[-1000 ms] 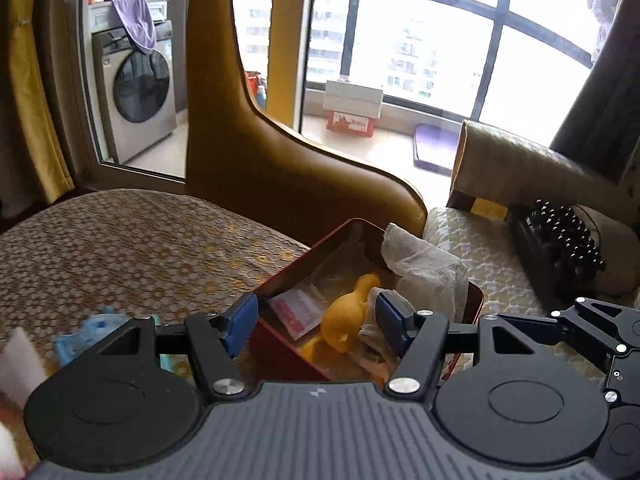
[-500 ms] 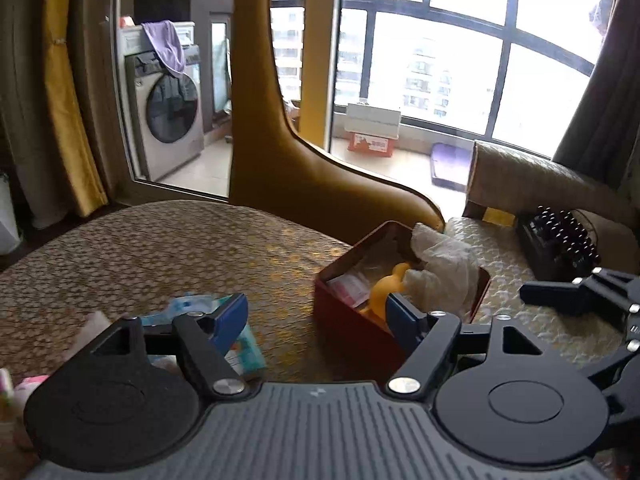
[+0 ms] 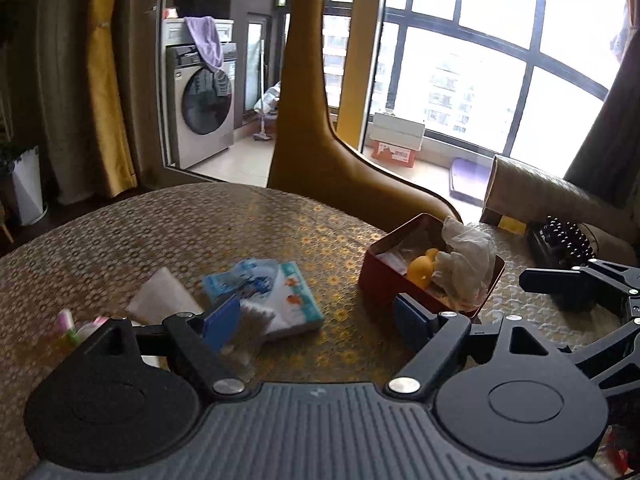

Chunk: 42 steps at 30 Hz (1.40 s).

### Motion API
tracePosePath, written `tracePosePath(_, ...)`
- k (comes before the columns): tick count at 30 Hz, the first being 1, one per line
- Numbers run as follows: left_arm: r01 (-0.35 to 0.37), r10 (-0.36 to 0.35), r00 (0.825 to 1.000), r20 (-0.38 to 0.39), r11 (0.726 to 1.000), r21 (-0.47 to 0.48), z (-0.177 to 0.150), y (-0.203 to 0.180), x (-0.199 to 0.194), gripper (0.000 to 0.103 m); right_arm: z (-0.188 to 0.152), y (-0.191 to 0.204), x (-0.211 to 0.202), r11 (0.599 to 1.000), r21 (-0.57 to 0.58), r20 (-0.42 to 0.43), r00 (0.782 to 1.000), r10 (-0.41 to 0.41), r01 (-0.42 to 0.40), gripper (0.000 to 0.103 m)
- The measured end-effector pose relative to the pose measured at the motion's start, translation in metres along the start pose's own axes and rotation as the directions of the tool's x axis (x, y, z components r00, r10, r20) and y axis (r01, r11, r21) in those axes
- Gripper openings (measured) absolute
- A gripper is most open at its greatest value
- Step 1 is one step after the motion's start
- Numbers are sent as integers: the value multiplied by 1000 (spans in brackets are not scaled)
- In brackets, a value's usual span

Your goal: Organize soft objects

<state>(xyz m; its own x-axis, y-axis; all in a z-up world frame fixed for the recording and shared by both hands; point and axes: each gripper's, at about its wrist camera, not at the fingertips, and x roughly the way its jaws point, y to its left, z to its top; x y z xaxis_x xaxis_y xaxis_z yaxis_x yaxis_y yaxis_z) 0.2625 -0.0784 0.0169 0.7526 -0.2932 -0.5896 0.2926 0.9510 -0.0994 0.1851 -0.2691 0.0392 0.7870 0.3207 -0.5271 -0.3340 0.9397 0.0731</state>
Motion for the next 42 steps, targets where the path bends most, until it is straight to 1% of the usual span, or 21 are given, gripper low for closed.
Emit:
tracePosePath(3,-20,21,1000,14,1000,-13,-7,14,-14,87,1,15,1,1000,-9,-4,1000,28,-28,96)
tracePosePath(7,-44,45,998,34,999,-25,-16,37,-33,96,2,35,5,998,-43,-11,999,48,-48,96)
tracePosePath(10,-60,63,997,43,997,-49,-22,57,-45,98,1,46,8,997,-53,-16,998,60,-61,96)
tracePosePath(15,-94,98,995,34,991,-93,-35,93,-57,100,-3,61,18,996,-45,-31,997,76,-77,96)
tracePosePath(19,-124,127,991,31,988,-97,-46,119,-61,101,-5,68,27,996,-43,-46,996,83,-84,96)
tracePosePath(24,-145,145,989,-8,983,-111,-63,148,-56,101,-8,76,42,996,-39,-68,995,79,-81,96)
tracePosePath(27,-194,195,981,-9,972,-136,-75,167,-51,101,-9,80,55,997,-34,-82,995,64,-67,96)
tracePosePath(29,-197,196,980,-23,969,-147,-81,178,-46,101,-8,83,62,999,-34,-84,996,32,-35,96)
tracePosePath(31,-195,193,981,-25,969,-152,-86,187,-41,101,-8,86,72,999,-27,-96,995,19,-22,96)
tracePosePath(38,-249,247,969,-29,957,-148,-101,206,-20,101,-10,92,118,997,69,-150,988,-36,47,96)
tracePosePath(42,-295,295,955,-28,941,-167,-109,218,-8,101,-13,91,148,983,161,-187,980,-63,94,96)
